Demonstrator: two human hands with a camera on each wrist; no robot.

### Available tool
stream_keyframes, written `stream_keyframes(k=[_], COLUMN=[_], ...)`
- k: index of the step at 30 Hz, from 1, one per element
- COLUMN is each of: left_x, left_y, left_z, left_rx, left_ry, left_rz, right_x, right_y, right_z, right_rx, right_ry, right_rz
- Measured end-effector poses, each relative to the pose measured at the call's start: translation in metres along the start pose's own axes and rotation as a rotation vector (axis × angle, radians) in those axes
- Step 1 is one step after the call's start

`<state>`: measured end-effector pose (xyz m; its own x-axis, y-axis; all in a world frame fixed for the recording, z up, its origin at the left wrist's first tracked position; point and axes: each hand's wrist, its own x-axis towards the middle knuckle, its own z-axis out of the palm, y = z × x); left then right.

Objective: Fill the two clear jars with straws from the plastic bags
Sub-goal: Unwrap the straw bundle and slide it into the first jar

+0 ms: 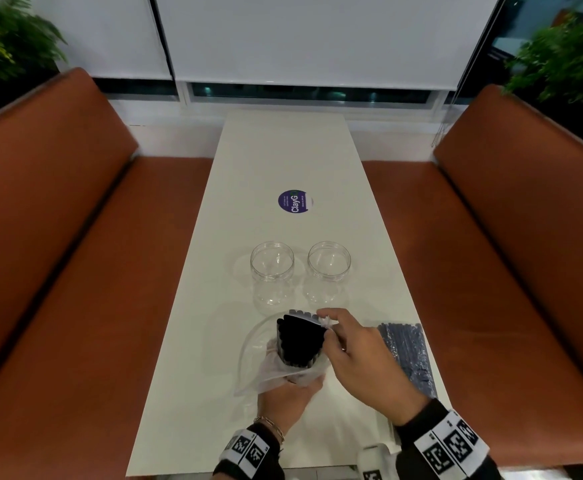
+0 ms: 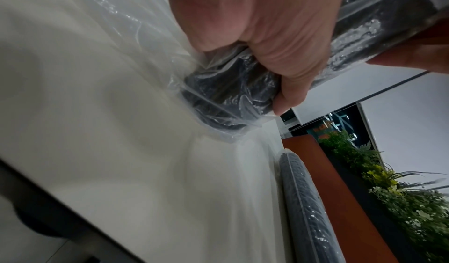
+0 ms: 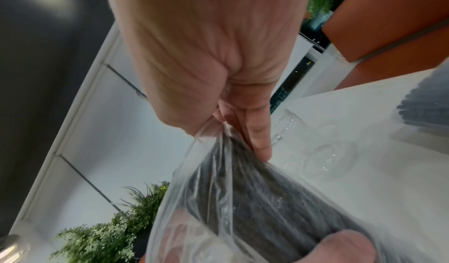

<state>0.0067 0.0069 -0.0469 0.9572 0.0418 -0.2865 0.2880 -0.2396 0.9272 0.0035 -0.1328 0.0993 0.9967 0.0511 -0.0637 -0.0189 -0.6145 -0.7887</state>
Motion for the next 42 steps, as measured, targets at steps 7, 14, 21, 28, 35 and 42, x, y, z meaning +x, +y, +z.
stream_keyframes(k=[7, 14, 21, 28, 35, 42], left_x=[-0.009, -0.009, -0.01, -0.012, -0.014, -0.015], left_y=[0.017, 0.016, 0.007, 0.015, 0.007, 0.009], left_z=[-0.006, -0.01, -0.013, -0.01, -0.02, -0.022], left_rx=[0.029, 0.044, 0.175, 0.079, 0.161, 0.168], left_ry=[-0.005, 0.002, -0.087, -0.041, -0.175, -0.185], left_rz=[0.029, 0.034, -0.117, -0.027, -0.23, -0.187], right_x=[-0.015, -0.019, -0.017, -0.019, -0.015, -0.011], right_y=[0.007, 0.015, 0.021, 0.016, 0.016, 0.013], right_z=[-0.006, 0.001, 0.009, 0.007, 0.008, 0.01], right_rx=[0.109, 0.176, 0.172, 0.255, 0.185, 0.191], right_ry=[-0.045, 0.012, 0.059, 0.077, 0.114, 0.215], right_rz=[-0.07, -0.001, 0.04, 0.082, 0.117, 0.098])
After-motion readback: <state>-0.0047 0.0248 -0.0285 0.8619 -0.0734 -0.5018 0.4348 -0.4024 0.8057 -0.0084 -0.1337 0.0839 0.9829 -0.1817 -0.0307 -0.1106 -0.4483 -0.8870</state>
